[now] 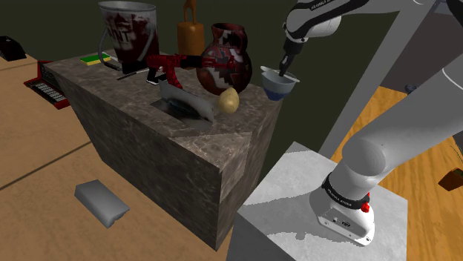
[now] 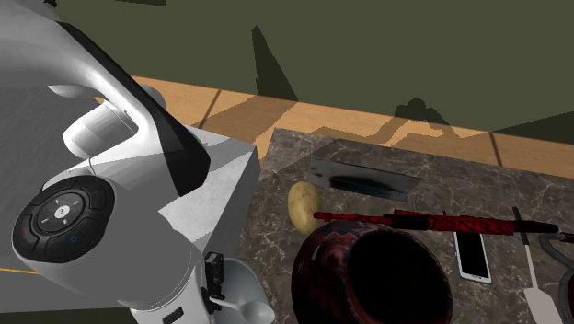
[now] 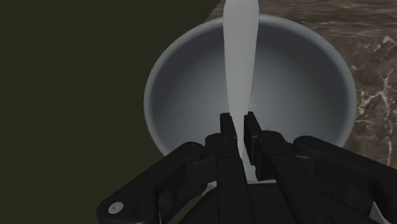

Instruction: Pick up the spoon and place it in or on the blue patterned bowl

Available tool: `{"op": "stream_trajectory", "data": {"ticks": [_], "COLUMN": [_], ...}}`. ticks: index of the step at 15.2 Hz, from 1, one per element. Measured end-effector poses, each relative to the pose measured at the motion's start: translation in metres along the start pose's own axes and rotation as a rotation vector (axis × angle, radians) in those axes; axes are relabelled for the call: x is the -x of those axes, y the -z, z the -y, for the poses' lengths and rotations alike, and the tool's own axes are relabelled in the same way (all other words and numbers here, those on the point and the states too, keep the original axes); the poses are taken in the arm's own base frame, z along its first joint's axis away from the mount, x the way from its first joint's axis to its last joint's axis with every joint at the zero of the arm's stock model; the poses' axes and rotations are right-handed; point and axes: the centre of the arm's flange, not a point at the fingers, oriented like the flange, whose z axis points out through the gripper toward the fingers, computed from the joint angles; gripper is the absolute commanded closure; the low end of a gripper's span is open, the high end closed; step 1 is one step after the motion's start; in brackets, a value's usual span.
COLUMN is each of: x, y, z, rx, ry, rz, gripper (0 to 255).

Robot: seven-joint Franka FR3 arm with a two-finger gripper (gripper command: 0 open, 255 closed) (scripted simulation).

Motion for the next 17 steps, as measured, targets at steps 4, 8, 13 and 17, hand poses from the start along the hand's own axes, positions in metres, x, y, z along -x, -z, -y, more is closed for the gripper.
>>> {"op": "stream_trajectory", "data": {"ticks": [4,8,13,17], "x": [0.000,0.001,0.001,0.000], "y": [-0.002,-0.002,0.013,0.045], "z": [0.000,0.000,0.000,0.000], "rx": [0.000,0.000,0.001,0.001], "ry": [0.000,0.000,0.000,0.000], "rz": [0.000,0.000,-0.001,-0.001], "gripper": [255,0,0,0]}}
